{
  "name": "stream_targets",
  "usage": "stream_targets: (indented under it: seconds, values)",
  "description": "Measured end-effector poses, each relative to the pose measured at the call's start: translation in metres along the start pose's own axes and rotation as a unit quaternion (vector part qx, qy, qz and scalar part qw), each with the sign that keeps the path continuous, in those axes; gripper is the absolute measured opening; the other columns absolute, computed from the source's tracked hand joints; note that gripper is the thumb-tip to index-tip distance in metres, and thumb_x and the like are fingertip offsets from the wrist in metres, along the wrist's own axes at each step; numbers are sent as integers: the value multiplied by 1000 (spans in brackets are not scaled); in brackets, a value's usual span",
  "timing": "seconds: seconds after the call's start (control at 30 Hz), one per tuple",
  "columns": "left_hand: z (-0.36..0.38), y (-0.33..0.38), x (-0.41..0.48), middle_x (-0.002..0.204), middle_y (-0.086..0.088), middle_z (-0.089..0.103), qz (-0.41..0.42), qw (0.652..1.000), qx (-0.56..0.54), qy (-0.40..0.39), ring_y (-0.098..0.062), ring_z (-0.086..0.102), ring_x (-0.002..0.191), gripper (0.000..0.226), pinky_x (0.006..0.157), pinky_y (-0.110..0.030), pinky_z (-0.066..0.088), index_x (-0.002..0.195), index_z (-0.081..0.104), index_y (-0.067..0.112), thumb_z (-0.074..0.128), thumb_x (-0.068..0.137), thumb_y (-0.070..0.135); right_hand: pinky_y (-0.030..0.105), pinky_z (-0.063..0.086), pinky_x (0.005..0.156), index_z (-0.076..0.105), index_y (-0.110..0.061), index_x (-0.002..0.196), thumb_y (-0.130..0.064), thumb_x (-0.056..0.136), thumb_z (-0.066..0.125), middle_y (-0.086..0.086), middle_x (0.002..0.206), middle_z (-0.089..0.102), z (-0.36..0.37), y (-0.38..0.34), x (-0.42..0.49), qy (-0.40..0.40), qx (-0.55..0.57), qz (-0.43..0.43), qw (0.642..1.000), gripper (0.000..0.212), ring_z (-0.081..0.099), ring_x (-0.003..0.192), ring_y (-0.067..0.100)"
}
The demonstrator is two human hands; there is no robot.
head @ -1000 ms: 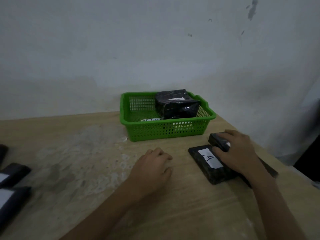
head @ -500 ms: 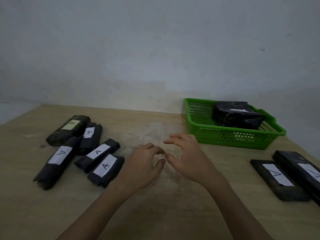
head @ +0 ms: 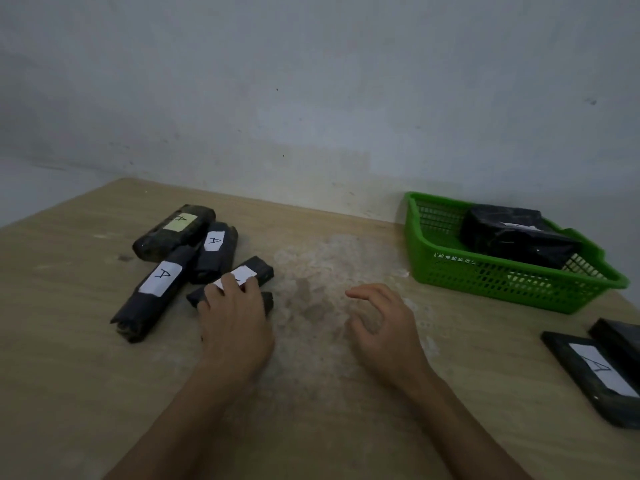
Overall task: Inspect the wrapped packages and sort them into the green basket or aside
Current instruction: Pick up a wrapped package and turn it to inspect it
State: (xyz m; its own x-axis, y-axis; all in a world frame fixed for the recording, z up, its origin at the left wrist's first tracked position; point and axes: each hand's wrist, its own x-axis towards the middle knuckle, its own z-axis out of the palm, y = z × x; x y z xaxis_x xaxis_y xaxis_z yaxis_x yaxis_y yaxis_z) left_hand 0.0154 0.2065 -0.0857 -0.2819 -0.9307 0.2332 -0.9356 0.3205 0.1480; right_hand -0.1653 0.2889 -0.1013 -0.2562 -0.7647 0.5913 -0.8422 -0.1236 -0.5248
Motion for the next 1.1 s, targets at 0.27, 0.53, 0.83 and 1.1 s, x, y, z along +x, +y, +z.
stream_targets:
  seconds: [0.27, 0.53, 0.83, 1.1]
  values:
    - [10, 27, -3, 131, -3, 46, 297, 941, -147, 74, -19, 37, 116, 78, 97, -37, 42, 140, 32, 24, 73, 75, 31, 31, 56, 83, 65, -19, 110, -13, 88, 63, 0, 108, 67, 3, -7, -1, -74, 276, 181, 941, 23, 66, 95, 9]
    - [18, 38, 14, 123, -4, 56, 451, 865, -118, 184, -19, 46, 112, 57, 91, -29, 37, 133, 42, 19, 55, 84, 43, 49, 56, 83, 58, -16, 123, 3, 87, 59, 19, 111, 67, 0, 1, 6, -72, 464, 285, 836, 41, 68, 98, 31]
    - [16, 44, -2, 99, 18, 55, 63, 814, -576, -50, 2, 55, 93, 24, 69, -9, 43, 117, 51, 30, 52, 93, 23, 34, 58, 70, 60, -31, 116, 7, 86, 58, 12, 116, 59, -7, 5, 7, -75, 414, 235, 876, 48, 64, 100, 24]
    - [17, 45, -11, 91, 15, 60, 126, 845, -520, -29, 19, 55, 79, 24, 64, -1, 42, 93, 49, 39, 59, 89, 18, 32, 60, 63, 61, -26, 107, -5, 88, 64, 9, 112, 59, 1, -3, -3, -83, 366, 207, 904, 29, 67, 92, 21]
